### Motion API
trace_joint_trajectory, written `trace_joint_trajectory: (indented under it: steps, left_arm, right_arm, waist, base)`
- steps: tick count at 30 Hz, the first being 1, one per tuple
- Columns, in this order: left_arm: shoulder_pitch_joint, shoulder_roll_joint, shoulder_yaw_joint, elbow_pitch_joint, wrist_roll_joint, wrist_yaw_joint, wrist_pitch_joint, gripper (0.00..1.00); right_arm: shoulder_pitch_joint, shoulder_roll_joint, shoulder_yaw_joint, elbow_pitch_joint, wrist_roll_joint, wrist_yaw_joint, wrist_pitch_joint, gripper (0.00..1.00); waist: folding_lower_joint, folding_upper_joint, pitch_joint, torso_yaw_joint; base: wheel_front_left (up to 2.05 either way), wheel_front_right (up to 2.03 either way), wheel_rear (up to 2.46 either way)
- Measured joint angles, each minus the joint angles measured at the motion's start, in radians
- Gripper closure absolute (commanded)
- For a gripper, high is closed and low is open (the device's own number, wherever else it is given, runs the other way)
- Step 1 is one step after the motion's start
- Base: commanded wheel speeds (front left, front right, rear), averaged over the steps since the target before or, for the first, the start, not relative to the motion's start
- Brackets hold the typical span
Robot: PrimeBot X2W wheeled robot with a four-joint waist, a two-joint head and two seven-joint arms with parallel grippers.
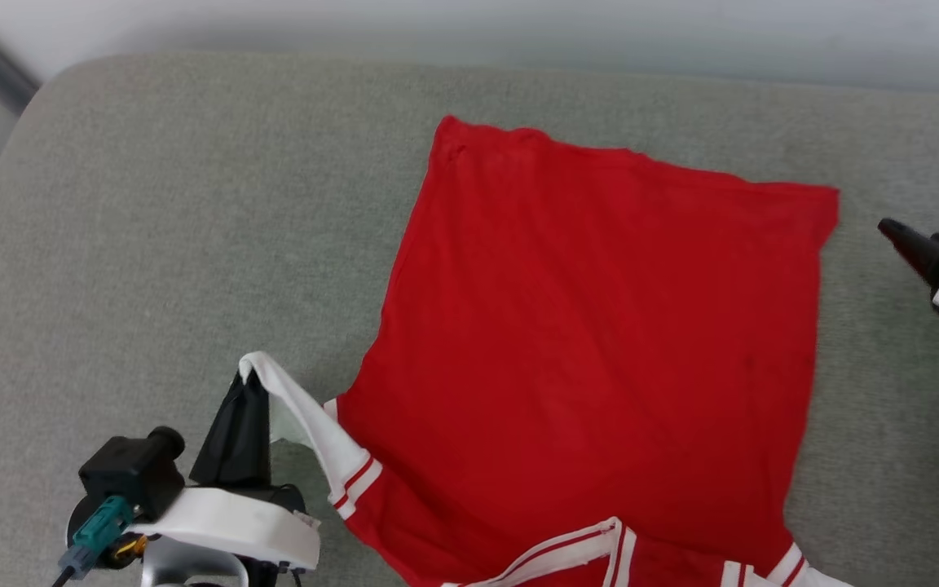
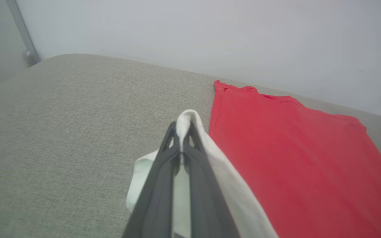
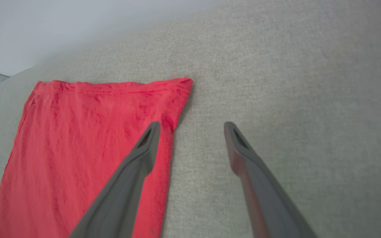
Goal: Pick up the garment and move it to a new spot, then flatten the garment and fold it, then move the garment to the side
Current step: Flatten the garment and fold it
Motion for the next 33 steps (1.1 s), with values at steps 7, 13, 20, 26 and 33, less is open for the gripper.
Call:
trace_joint_trajectory:
  steps: [7,13,20,26,33]
  left_arm:
    - [-0.083,-0.041,-0.055,-0.007,0.021,-0.026,-0.019,1.00]
    - [-0.119,-0.065,-0.082,0.029,0.024,-0.044,-0.038,1.00]
    - [-0.135,-0.073,-0.092,0.075,0.020,-0.063,-0.053,1.00]
    - [-0.145,-0.084,-0.102,0.118,-0.001,-0.083,-0.064,1.00]
    - [-0.139,-0.078,-0.097,0.162,-0.012,-0.090,-0.071,1.00]
  right_arm:
    - [-0.228,-0.013,-0.032,0.135,-0.074,0.000,0.243,0.00]
    - [-0.293,0.001,-0.068,0.189,-0.134,0.000,0.344,0.00]
    - [-0.312,-0.002,-0.121,0.218,-0.193,0.001,0.411,1.00]
    - [-0.295,-0.007,-0.109,0.191,-0.204,0.000,0.418,1.00]
    - [-0.253,-0.049,-0.026,0.083,-0.172,0.000,0.397,1.00]
  waist:
    - [0.0001,0.0000,0.105,0.067]
    - [0.0001,0.0000,0.168,0.117]
    - [-0.0001,-0.0001,0.186,0.150]
    - [-0.0001,0.0000,0.168,0.169]
    - [-0.0001,0.0000,0.122,0.163]
  base:
    - [0.00,0.00,0.00]
    - [0.00,0.00,0.00]
    - [0.00,0.00,0.00]
    - [0.00,0.00,0.00]
    - [0.00,0.00,0.00]
